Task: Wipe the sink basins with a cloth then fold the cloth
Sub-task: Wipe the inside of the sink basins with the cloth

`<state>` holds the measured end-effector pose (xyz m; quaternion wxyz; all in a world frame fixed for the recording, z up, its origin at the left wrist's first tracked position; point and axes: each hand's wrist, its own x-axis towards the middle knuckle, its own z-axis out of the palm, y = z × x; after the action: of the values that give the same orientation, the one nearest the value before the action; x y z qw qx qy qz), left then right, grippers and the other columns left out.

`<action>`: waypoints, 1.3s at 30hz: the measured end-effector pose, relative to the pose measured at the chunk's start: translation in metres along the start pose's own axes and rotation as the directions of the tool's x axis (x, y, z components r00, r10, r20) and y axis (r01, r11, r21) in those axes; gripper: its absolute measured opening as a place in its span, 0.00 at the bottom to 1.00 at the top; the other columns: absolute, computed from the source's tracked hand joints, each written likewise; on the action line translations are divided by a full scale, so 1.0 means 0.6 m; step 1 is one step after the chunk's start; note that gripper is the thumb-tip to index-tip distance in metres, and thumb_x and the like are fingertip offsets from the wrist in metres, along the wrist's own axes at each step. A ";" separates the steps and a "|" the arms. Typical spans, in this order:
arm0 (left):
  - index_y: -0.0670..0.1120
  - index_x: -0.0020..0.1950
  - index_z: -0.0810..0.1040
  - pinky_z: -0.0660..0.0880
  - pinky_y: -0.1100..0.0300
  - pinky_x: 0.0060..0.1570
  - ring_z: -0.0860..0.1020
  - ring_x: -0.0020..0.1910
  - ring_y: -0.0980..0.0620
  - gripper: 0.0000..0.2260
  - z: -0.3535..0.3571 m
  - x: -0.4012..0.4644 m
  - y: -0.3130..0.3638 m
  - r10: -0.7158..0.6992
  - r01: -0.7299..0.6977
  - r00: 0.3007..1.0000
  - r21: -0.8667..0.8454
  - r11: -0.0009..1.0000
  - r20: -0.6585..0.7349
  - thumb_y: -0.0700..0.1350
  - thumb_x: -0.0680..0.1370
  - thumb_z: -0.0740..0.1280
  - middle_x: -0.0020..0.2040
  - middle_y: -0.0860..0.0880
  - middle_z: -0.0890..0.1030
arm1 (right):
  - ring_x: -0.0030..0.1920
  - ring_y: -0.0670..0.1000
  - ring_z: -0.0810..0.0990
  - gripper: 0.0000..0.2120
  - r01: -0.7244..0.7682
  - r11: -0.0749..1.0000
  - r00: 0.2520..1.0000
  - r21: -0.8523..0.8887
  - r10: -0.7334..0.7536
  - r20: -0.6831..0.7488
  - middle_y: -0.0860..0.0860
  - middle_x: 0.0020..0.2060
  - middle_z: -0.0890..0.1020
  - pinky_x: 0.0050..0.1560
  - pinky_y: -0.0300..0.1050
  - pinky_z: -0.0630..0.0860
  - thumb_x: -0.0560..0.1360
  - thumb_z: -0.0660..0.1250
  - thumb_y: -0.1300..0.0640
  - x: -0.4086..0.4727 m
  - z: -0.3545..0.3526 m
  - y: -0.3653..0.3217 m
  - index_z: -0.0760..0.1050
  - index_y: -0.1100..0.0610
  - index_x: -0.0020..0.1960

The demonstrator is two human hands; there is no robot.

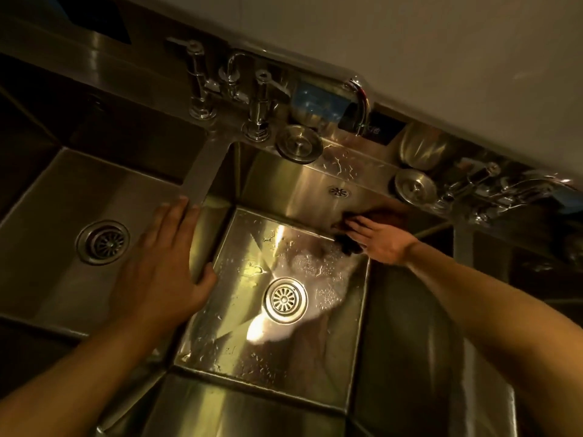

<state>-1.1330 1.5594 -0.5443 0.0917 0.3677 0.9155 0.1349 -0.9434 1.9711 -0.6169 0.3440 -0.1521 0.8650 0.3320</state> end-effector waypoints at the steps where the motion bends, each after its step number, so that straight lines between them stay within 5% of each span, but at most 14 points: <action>1: 0.48 0.85 0.52 0.64 0.41 0.76 0.54 0.84 0.44 0.42 0.001 0.001 0.000 0.003 -0.003 1.000 0.004 1.000 0.004 0.62 0.74 0.60 0.85 0.47 0.53 | 0.82 0.62 0.42 0.24 0.008 1.000 0.999 0.007 -0.008 0.051 0.58 0.82 0.51 0.71 0.57 0.27 0.87 0.47 0.51 -0.012 0.010 0.004 0.60 0.60 0.80; 6: 0.47 0.84 0.55 0.66 0.39 0.75 0.55 0.83 0.43 0.42 0.002 0.003 -0.004 0.014 -0.014 1.000 -0.009 1.000 0.003 0.62 0.73 0.60 0.85 0.46 0.55 | 0.82 0.60 0.41 0.24 0.040 0.998 0.993 -0.054 -0.034 0.116 0.56 0.83 0.51 0.70 0.57 0.23 0.87 0.47 0.51 -0.015 0.006 0.006 0.64 0.58 0.79; 10: 0.47 0.84 0.54 0.66 0.40 0.75 0.54 0.83 0.44 0.42 0.007 0.001 -0.005 0.013 -0.013 1.000 -0.005 1.000 -0.009 0.62 0.73 0.59 0.85 0.46 0.55 | 0.82 0.63 0.44 0.20 -0.015 0.997 0.997 0.074 0.009 0.072 0.57 0.82 0.54 0.75 0.62 0.32 0.86 0.55 0.51 0.008 -0.018 -0.013 0.73 0.54 0.74; 16: 0.48 0.84 0.54 0.65 0.42 0.76 0.54 0.84 0.45 0.42 0.012 0.001 -0.008 0.023 -0.024 0.999 -0.004 1.000 -0.034 0.62 0.73 0.60 0.85 0.47 0.55 | 0.82 0.59 0.46 0.25 -0.062 0.973 0.977 0.222 0.104 -0.186 0.57 0.82 0.52 0.76 0.47 0.30 0.86 0.50 0.56 0.124 -0.115 -0.024 0.56 0.60 0.82; 19: 0.49 0.84 0.53 0.65 0.42 0.75 0.54 0.83 0.45 0.42 0.012 0.002 -0.006 0.022 -0.022 0.999 -0.005 1.000 -0.041 0.62 0.73 0.62 0.85 0.48 0.55 | 0.82 0.61 0.51 0.21 -0.044 0.988 0.960 0.148 0.083 -0.267 0.56 0.80 0.61 0.77 0.56 0.31 0.84 0.56 0.56 0.178 -0.177 -0.032 0.69 0.57 0.77; 22: 0.50 0.85 0.52 0.62 0.44 0.74 0.53 0.84 0.46 0.43 0.014 0.002 -0.007 0.020 -0.020 0.999 -0.002 1.000 -0.043 0.62 0.73 0.62 0.85 0.49 0.53 | 0.81 0.62 0.52 0.21 -0.061 0.974 0.945 0.219 0.127 -0.302 0.56 0.79 0.63 0.80 0.61 0.44 0.84 0.59 0.56 0.203 -0.227 -0.032 0.70 0.56 0.76; 27: 0.49 0.84 0.53 0.65 0.41 0.72 0.54 0.83 0.45 0.43 0.011 0.002 -0.008 0.019 -0.019 0.999 -0.003 1.000 -0.044 0.62 0.73 0.62 0.85 0.48 0.54 | 0.81 0.62 0.54 0.22 -0.131 0.955 0.932 0.265 0.210 -0.296 0.57 0.79 0.63 0.81 0.61 0.47 0.83 0.57 0.59 0.178 -0.203 -0.044 0.69 0.57 0.76; 31: 0.47 0.84 0.55 0.66 0.38 0.72 0.54 0.83 0.43 0.42 0.006 0.002 -0.006 0.007 -0.007 1.000 -0.002 1.000 -0.027 0.62 0.73 0.61 0.85 0.46 0.55 | 0.82 0.59 0.48 0.24 -0.186 0.864 0.946 0.468 0.286 -0.153 0.56 0.82 0.54 0.80 0.49 0.40 0.87 0.49 0.57 0.117 -0.132 -0.051 0.56 0.59 0.82; 35: 0.45 0.84 0.56 0.66 0.37 0.72 0.55 0.83 0.42 0.42 0.000 0.001 -0.001 0.004 -0.004 1.000 0.002 1.000 -0.017 0.62 0.73 0.59 0.84 0.45 0.56 | 0.82 0.59 0.43 0.23 -0.242 0.887 0.969 0.393 0.243 0.049 0.57 0.83 0.50 0.81 0.58 0.42 0.86 0.50 0.54 0.042 -0.065 -0.075 0.61 0.57 0.80; 39: 0.45 0.83 0.57 0.67 0.38 0.72 0.56 0.82 0.40 0.42 -0.003 0.001 0.003 0.017 -0.018 1.000 -0.021 1.000 -0.013 0.61 0.73 0.61 0.84 0.43 0.57 | 0.82 0.60 0.42 0.24 -0.459 0.769 0.883 0.446 0.337 0.328 0.57 0.83 0.47 0.81 0.59 0.49 0.86 0.49 0.56 -0.029 -0.027 -0.106 0.57 0.57 0.82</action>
<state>-1.1330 1.5606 -0.5420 0.0885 0.3739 0.9114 0.1476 -0.9078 1.9140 -0.6260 0.3904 0.1718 0.8881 0.1713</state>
